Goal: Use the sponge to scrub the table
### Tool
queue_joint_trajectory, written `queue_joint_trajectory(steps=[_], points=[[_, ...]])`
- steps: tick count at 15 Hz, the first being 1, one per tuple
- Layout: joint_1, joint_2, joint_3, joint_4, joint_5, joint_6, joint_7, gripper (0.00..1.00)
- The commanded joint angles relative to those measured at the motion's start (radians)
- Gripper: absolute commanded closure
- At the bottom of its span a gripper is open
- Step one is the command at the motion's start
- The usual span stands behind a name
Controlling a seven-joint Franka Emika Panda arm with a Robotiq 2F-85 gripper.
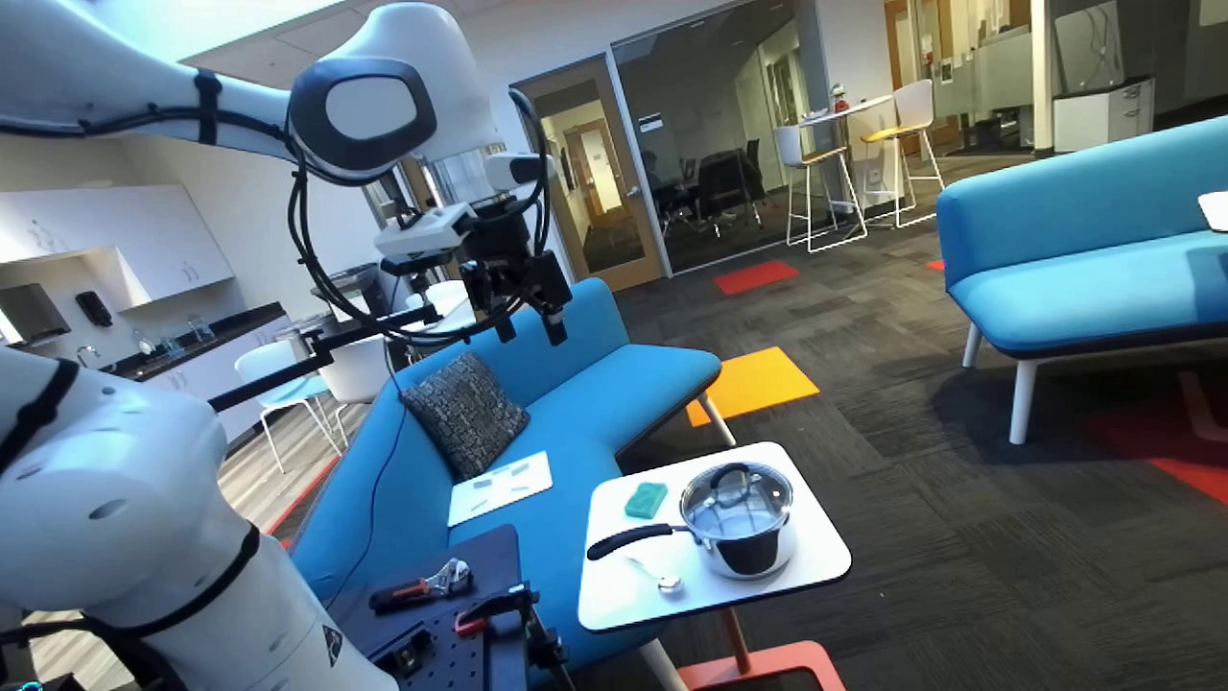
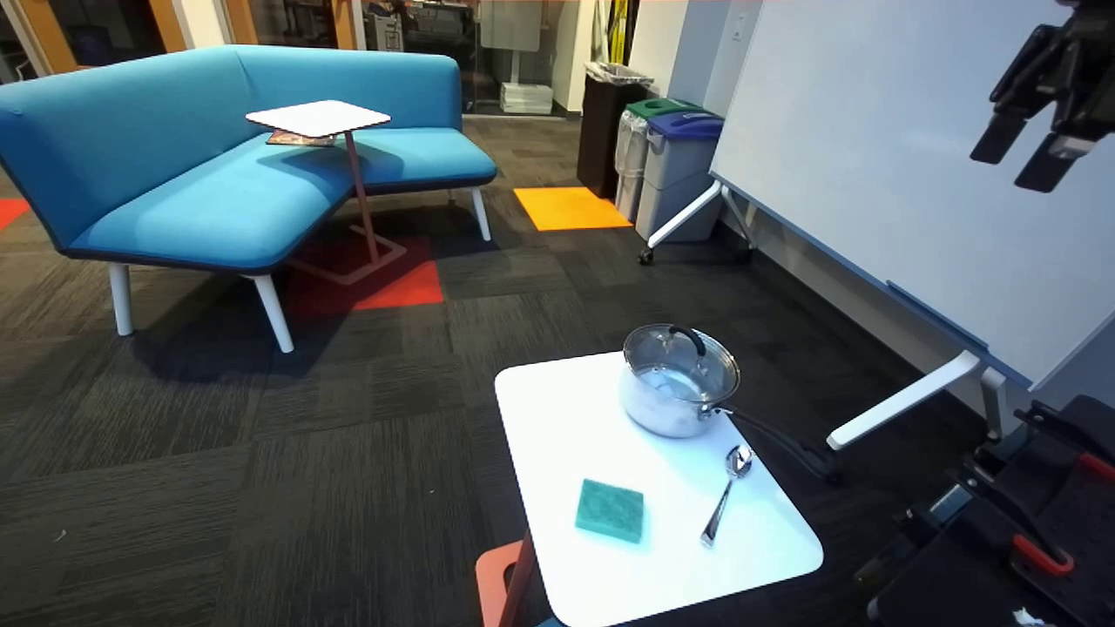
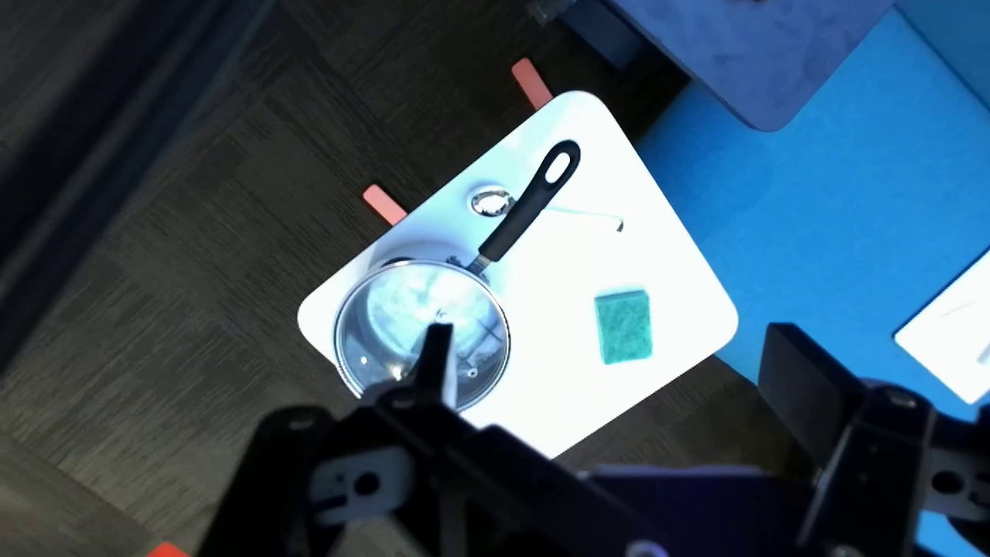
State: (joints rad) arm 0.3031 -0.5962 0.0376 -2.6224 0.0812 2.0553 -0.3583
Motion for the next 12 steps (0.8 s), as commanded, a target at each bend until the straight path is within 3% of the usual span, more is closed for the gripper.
queue_joint_trajectory(steps=[1, 5, 8, 10, 12], points=[[0.051, 0.086, 0.067, -0.040, 0.024, 0.205, -0.020, 0.00], [0.154, 0.295, 0.131, -0.038, 0.099, 0.454, -0.033, 0.00], [0.236, 0.493, 0.126, 0.013, 0.252, 0.591, -0.136, 0.00], [0.235, 0.622, 0.143, 0.069, 0.352, 0.644, -0.216, 0.00], [0.187, 0.751, 0.189, 0.141, 0.407, 0.687, -0.275, 0.00]])
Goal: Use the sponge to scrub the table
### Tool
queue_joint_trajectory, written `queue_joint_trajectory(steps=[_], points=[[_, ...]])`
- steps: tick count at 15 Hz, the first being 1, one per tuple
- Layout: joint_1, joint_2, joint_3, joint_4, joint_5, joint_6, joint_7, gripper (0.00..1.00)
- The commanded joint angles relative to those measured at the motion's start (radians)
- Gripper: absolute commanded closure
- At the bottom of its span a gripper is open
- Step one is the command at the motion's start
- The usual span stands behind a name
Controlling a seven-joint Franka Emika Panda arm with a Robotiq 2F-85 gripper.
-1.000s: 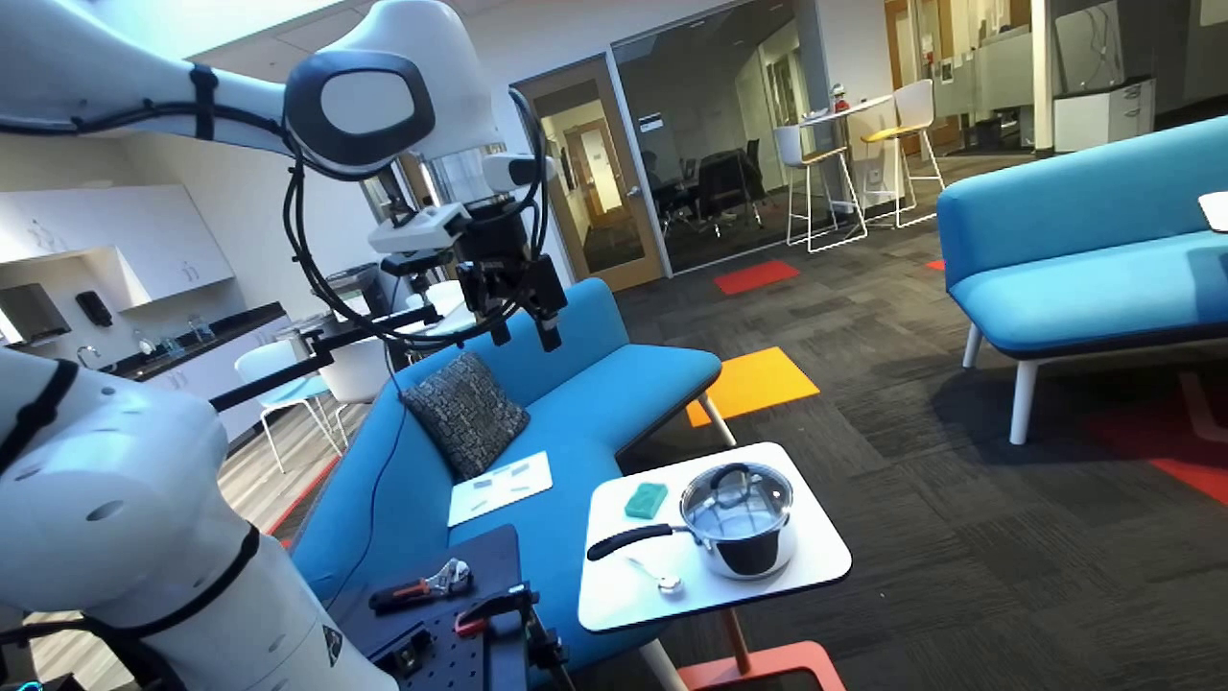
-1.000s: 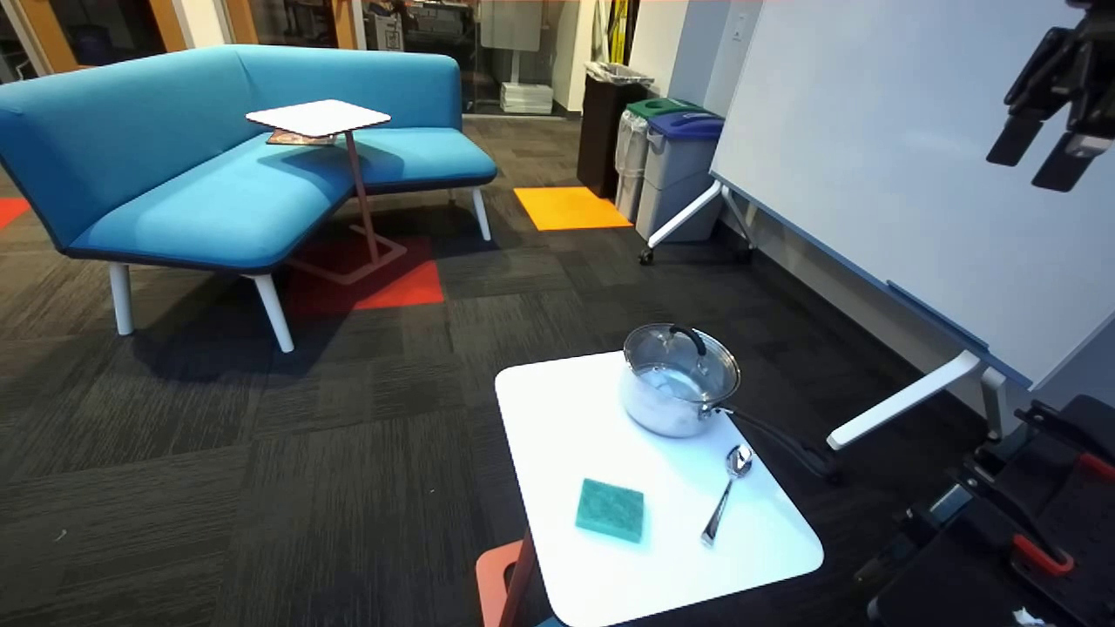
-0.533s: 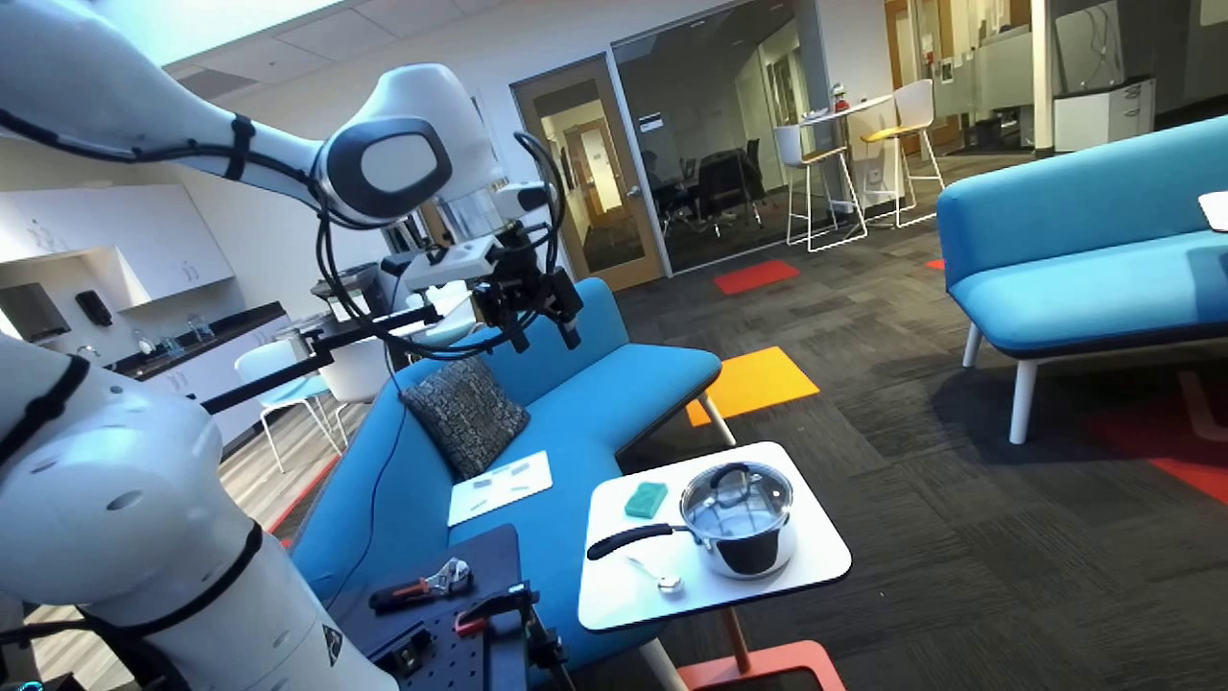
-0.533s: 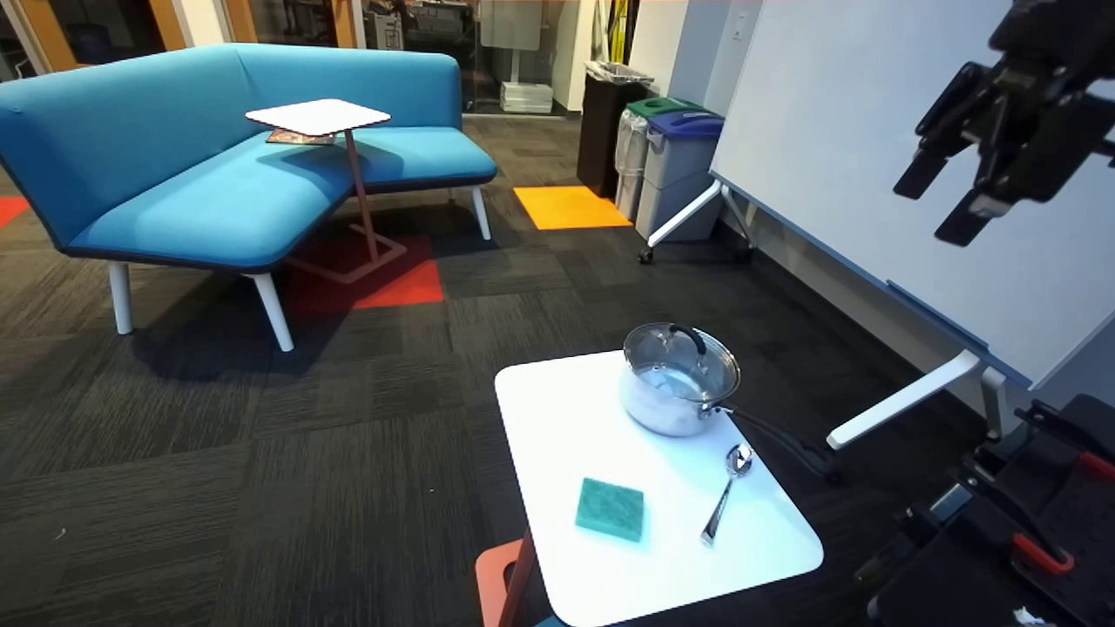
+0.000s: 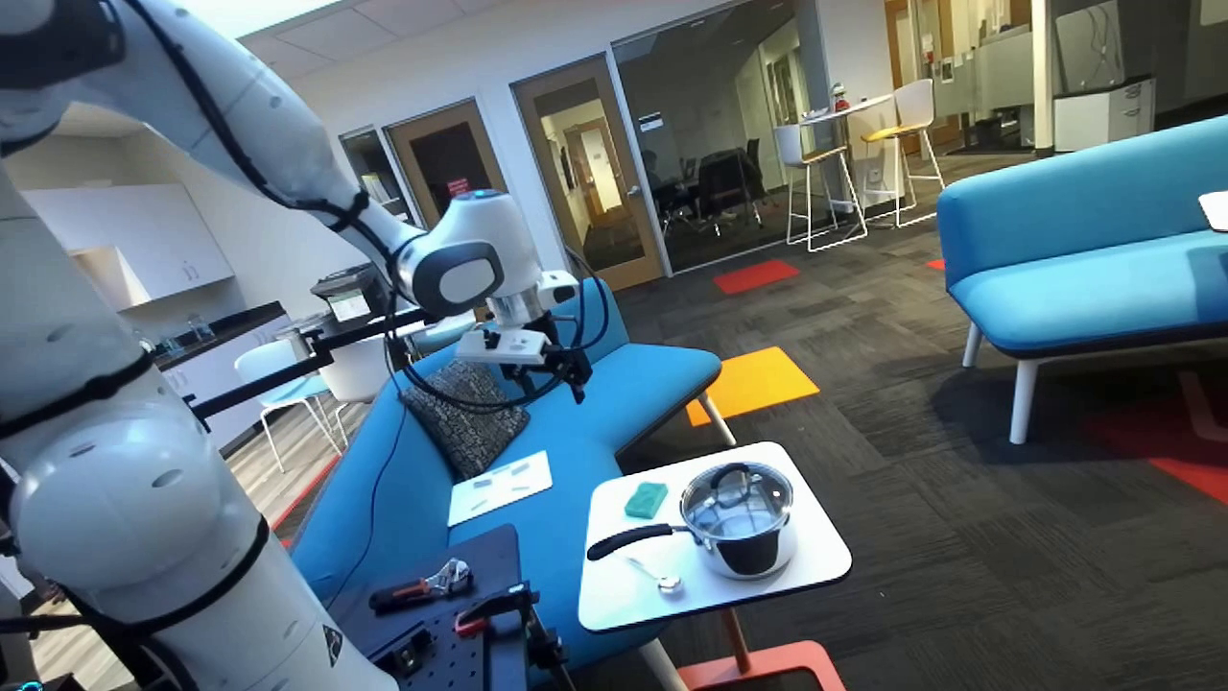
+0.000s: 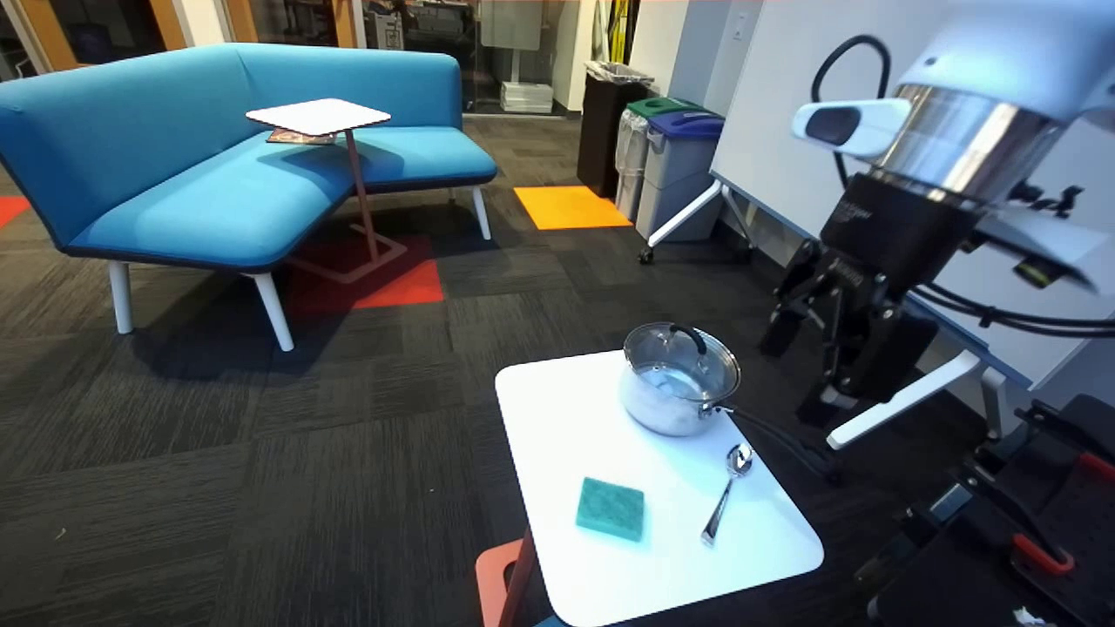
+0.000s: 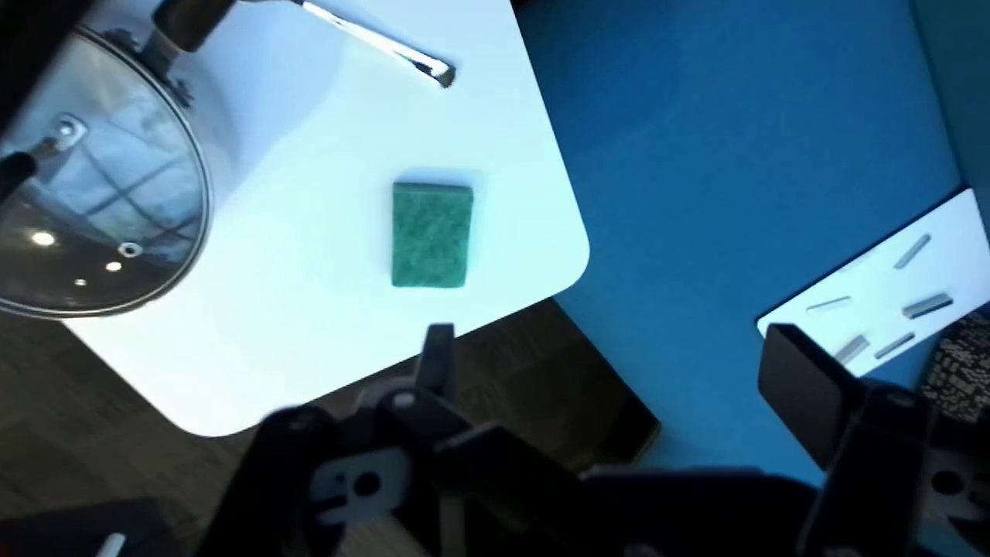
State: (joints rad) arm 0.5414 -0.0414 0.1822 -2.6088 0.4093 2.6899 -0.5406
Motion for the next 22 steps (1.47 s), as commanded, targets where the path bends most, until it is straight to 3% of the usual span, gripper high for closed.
queue_joint_trajectory(steps=[1, 5, 6, 7, 8, 13, 15, 18, 22], points=[[-0.086, 0.263, 0.077, 0.168, 0.086, 0.070, -0.115, 0.00], [-0.192, 0.515, 0.166, 0.333, -0.081, 0.102, -0.045, 0.00], [-0.207, 0.549, 0.173, 0.367, -0.136, 0.070, -0.025, 0.00], [-0.240, 0.469, 0.205, 0.279, -0.142, 0.094, -0.009, 0.00], [-0.249, 0.520, 0.208, 0.314, -0.177, 0.093, 0.004, 0.00], [-0.237, 0.586, 0.187, 0.372, -0.213, 0.101, 0.030, 0.00], [-0.219, 0.622, 0.158, 0.387, -0.300, 0.126, 0.079, 0.00], [-0.262, 0.696, 0.184, 0.416, -0.388, 0.154, 0.074, 0.00], [-0.247, 0.788, 0.137, 0.463, -0.502, 0.204, 0.117, 0.00]])
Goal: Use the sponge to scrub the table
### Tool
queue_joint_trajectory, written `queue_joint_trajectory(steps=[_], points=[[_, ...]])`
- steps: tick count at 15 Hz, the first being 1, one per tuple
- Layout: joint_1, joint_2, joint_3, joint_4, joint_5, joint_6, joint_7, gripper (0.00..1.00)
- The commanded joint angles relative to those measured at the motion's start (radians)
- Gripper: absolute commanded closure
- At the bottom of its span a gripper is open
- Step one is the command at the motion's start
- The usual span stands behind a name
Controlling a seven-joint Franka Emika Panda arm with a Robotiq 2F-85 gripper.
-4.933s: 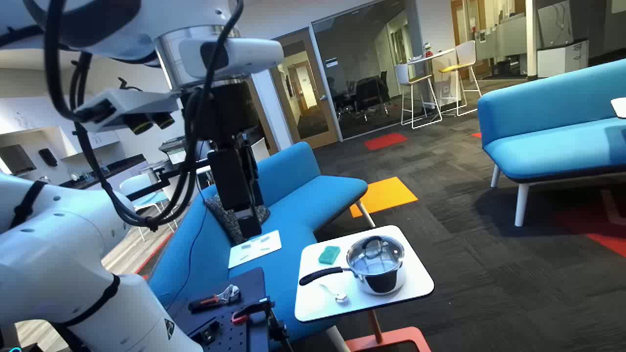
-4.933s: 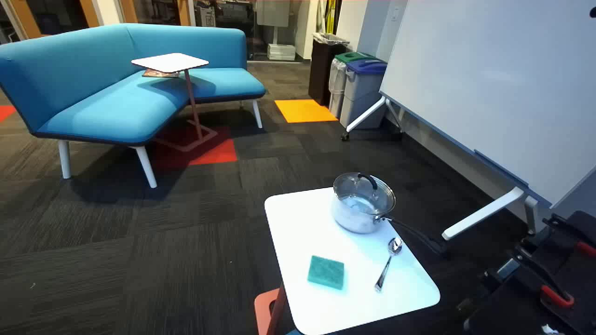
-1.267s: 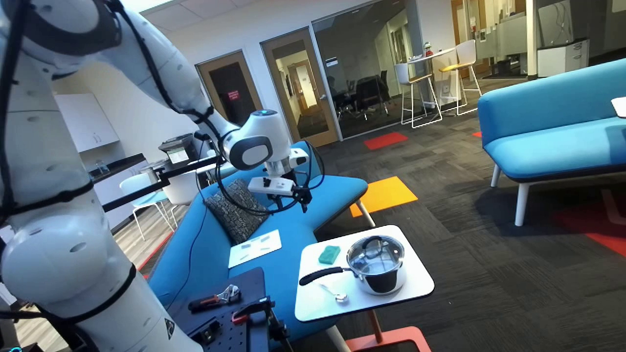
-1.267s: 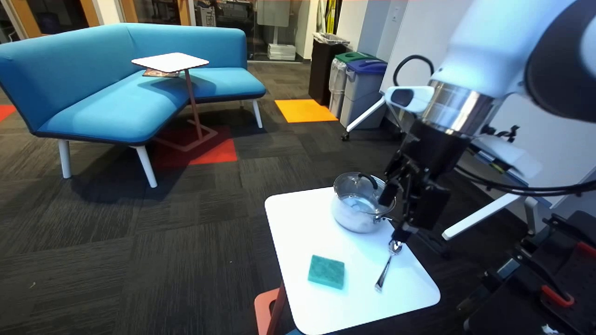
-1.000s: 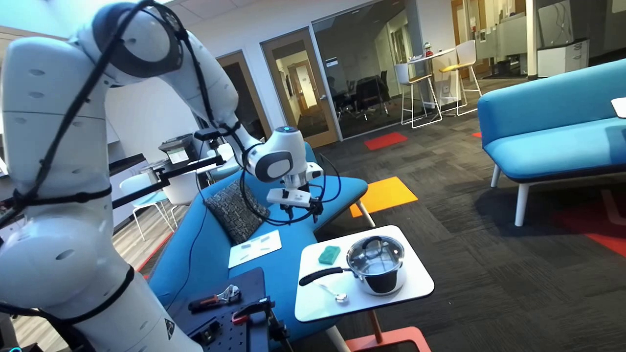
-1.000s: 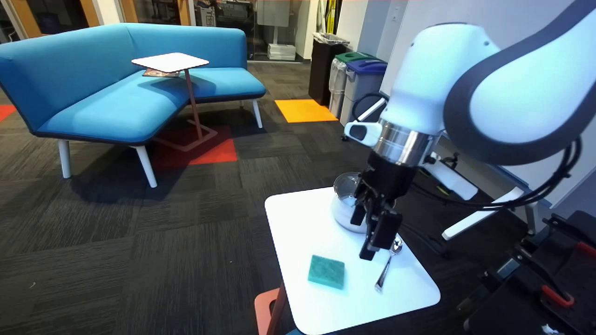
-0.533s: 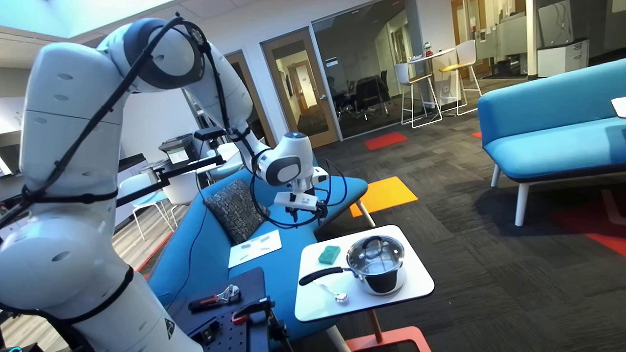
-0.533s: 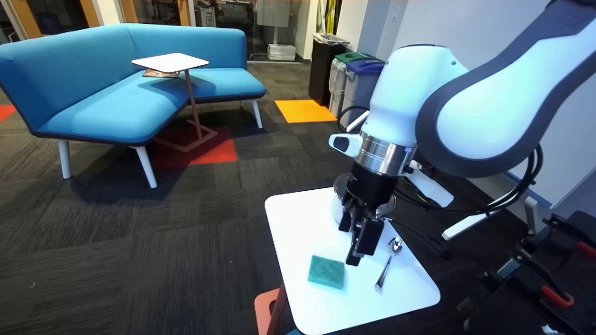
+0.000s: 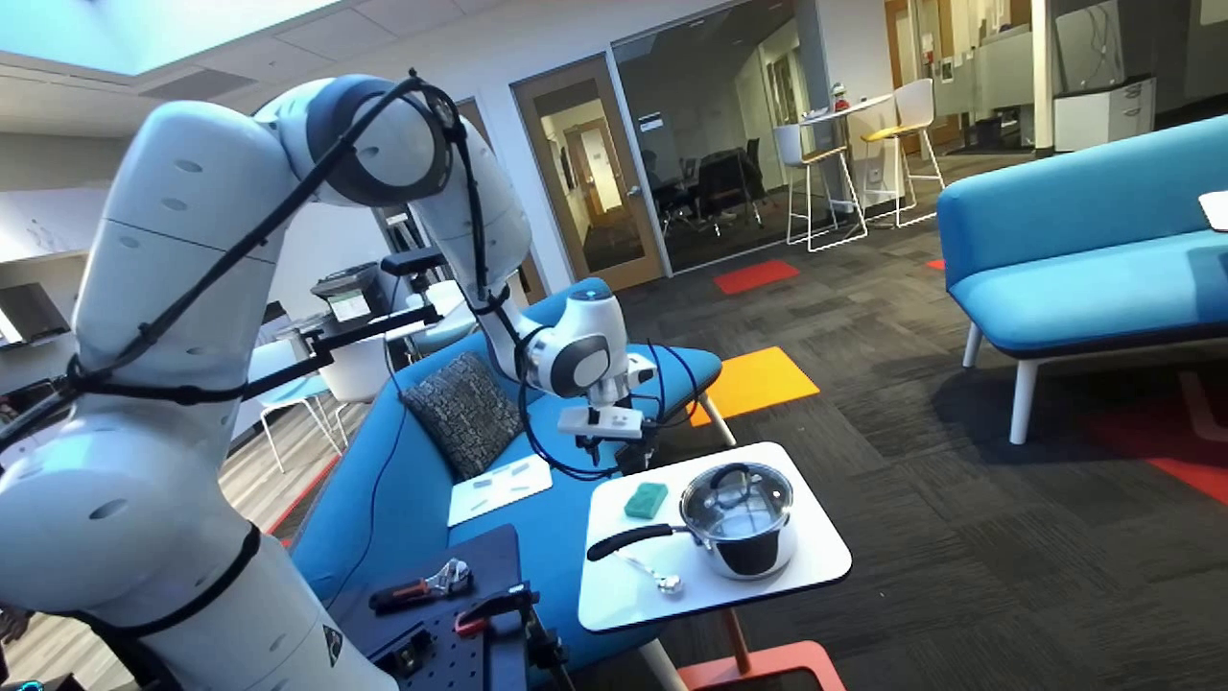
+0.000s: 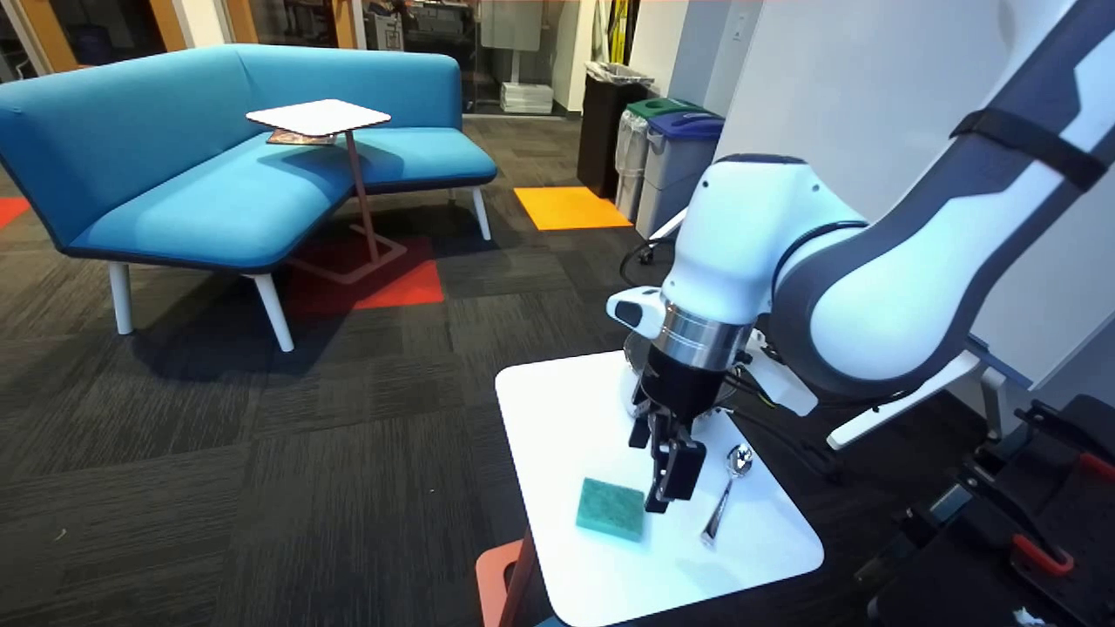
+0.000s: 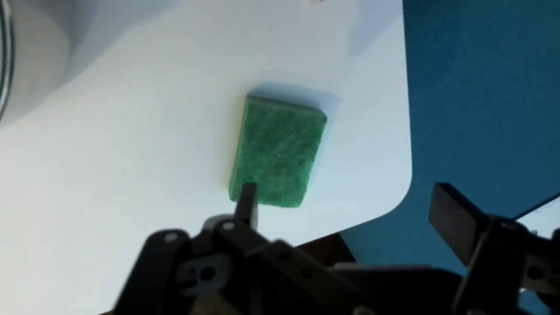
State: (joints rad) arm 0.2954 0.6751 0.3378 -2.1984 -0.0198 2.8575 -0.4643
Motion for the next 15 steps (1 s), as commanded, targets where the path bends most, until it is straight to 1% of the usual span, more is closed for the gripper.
queue_joint_trajectory(steps=[1, 4, 9, 11, 12, 13, 14, 15], points=[[0.000, 0.093, -0.027, 0.069, -0.094, 0.040, 0.048, 0.00], [0.004, 0.151, -0.046, 0.117, -0.142, 0.042, 0.071, 0.00], [0.008, 0.222, -0.048, 0.180, -0.174, 0.038, 0.083, 0.00], [0.011, 0.242, -0.047, 0.198, -0.180, 0.037, 0.084, 0.07], [0.012, 0.249, -0.046, 0.205, -0.184, 0.037, 0.084, 0.07], [0.013, 0.256, -0.046, 0.212, -0.186, 0.036, 0.086, 0.16], [0.014, 0.263, -0.047, 0.219, -0.188, 0.035, 0.086, 0.20], [0.016, 0.266, -0.047, 0.223, -0.189, 0.036, 0.087, 0.34]])
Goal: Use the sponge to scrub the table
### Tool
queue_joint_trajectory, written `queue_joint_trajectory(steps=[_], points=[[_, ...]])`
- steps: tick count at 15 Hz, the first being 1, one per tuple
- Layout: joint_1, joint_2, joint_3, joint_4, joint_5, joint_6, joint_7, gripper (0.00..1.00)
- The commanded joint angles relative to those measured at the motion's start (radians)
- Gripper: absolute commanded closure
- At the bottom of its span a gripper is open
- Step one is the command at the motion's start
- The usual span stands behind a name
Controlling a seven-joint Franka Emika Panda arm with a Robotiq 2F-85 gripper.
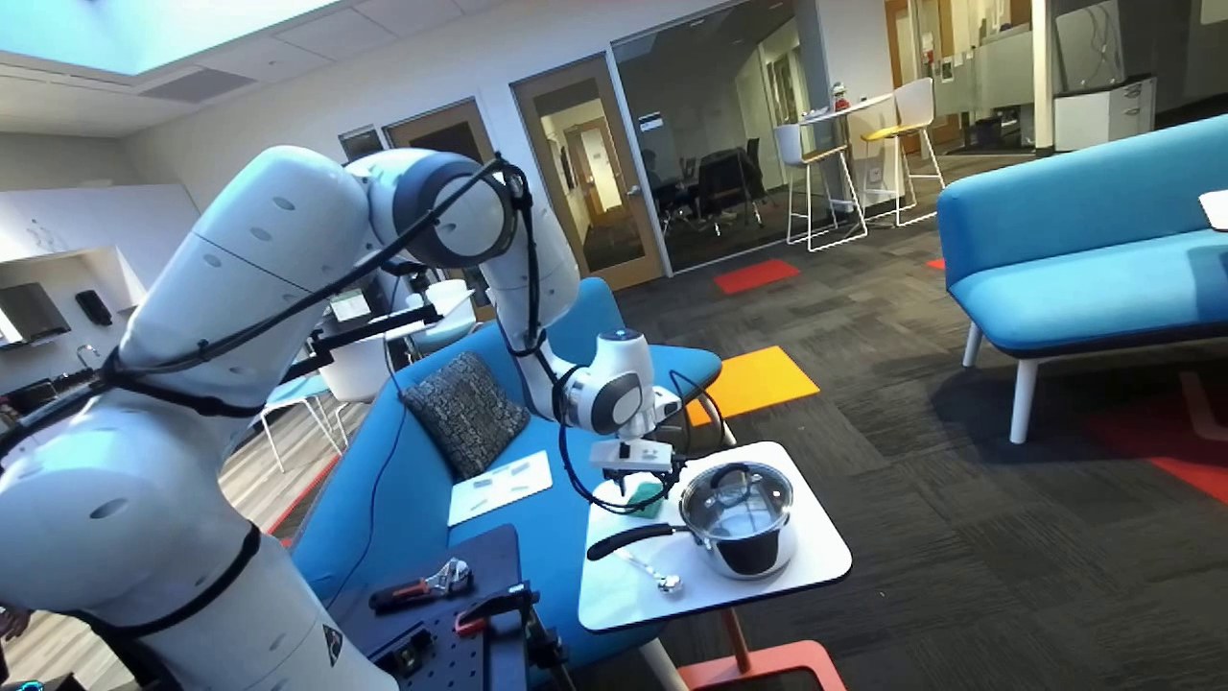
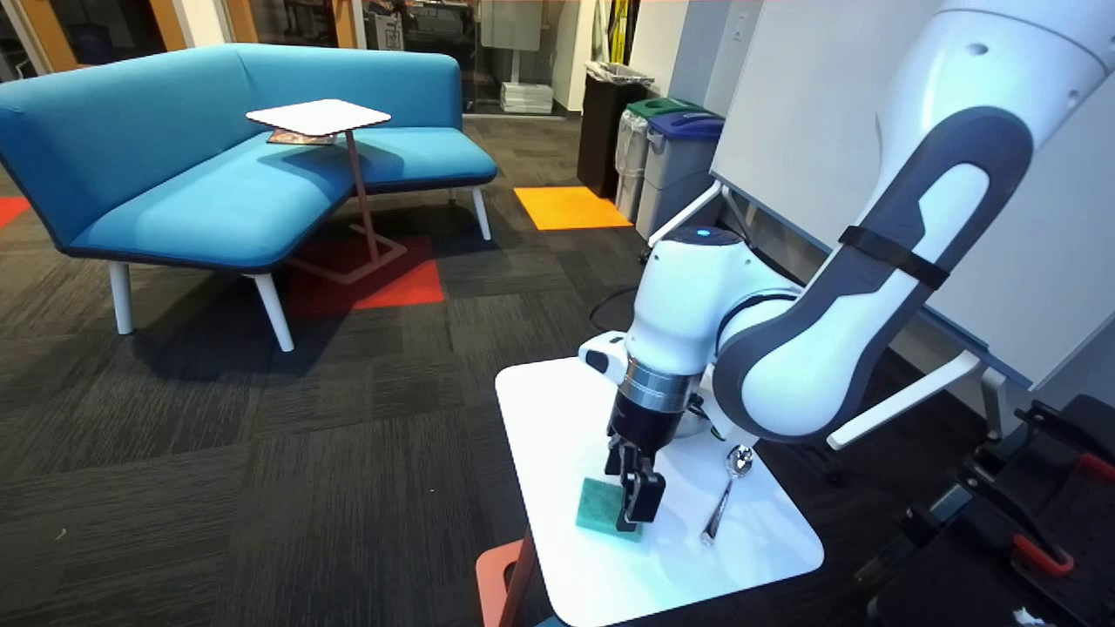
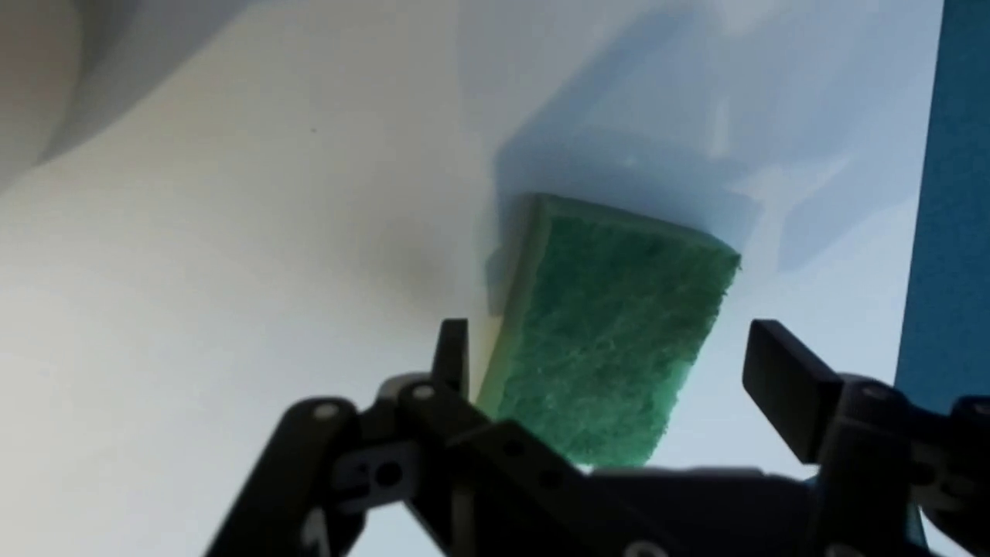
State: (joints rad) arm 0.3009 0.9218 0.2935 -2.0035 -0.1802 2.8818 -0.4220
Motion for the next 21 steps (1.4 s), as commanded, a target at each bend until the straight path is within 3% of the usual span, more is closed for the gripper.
queue_joint_trajectory(steps=[1, 4, 9, 16, 21], points=[[0.011, 0.024, -0.003, 0.033, -0.029, 0.012, 0.045, 0.40], [0.014, 0.033, -0.003, 0.043, -0.030, 0.016, 0.047, 0.66], [0.015, 0.034, -0.003, 0.050, -0.028, 0.018, 0.049, 1.00], [0.022, 0.040, -0.025, 0.113, -0.026, 0.006, 0.082, 0.99], [0.030, 0.090, -0.067, 0.255, -0.019, -0.048, 0.110, 0.99]])
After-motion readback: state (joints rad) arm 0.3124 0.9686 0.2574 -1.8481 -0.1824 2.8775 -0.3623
